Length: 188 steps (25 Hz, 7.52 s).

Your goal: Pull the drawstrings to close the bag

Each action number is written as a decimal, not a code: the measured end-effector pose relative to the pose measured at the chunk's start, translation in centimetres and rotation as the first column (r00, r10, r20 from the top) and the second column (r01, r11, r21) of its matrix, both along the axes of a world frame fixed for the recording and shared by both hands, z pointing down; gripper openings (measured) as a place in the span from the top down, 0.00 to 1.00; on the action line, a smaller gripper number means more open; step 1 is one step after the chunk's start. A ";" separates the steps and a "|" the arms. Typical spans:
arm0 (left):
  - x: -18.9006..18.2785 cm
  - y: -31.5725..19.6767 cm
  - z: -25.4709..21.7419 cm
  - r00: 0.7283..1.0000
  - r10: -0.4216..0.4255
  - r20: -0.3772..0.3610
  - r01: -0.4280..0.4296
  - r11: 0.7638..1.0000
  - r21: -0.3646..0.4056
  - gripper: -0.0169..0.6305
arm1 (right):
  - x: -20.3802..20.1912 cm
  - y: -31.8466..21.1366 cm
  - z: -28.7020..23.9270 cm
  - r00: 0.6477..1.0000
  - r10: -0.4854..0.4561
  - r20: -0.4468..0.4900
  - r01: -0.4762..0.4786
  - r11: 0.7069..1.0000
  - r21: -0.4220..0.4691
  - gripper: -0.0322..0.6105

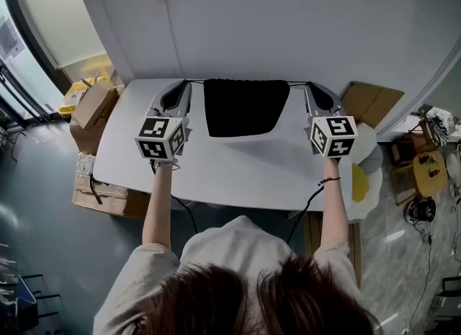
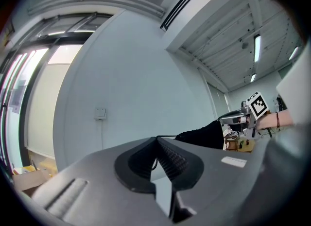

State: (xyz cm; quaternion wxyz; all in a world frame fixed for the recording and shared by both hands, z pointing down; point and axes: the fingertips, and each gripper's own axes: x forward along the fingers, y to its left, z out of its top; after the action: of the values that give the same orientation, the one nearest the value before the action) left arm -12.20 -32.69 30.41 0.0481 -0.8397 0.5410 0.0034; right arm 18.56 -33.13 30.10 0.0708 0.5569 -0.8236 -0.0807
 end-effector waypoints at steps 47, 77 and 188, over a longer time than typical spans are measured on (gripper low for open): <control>-2.3 -0.4 0.4 0.997 -0.070 -0.018 0.070 0.997 -0.028 0.97 | 2.8 -0.3 0.0 0.980 0.187 0.066 -0.187 0.982 -0.005 0.93; -3.3 -0.3 0.0 0.996 -0.082 -0.029 0.082 0.997 -0.016 0.97 | 3.7 -0.1 -0.6 0.968 0.232 0.092 -0.233 0.972 0.000 0.93; -8.4 -0.2 -0.8 0.975 -0.181 -0.129 0.179 0.984 -0.025 0.97 | 6.9 -0.6 -1.4 0.898 0.359 0.255 -0.367 0.930 -0.018 0.93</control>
State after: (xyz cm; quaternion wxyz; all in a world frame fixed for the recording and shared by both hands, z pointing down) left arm -20.56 -32.91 29.57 0.0071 -0.7855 0.6168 0.0506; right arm 25.42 -33.72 28.69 -0.0299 0.7072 -0.7063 -0.0065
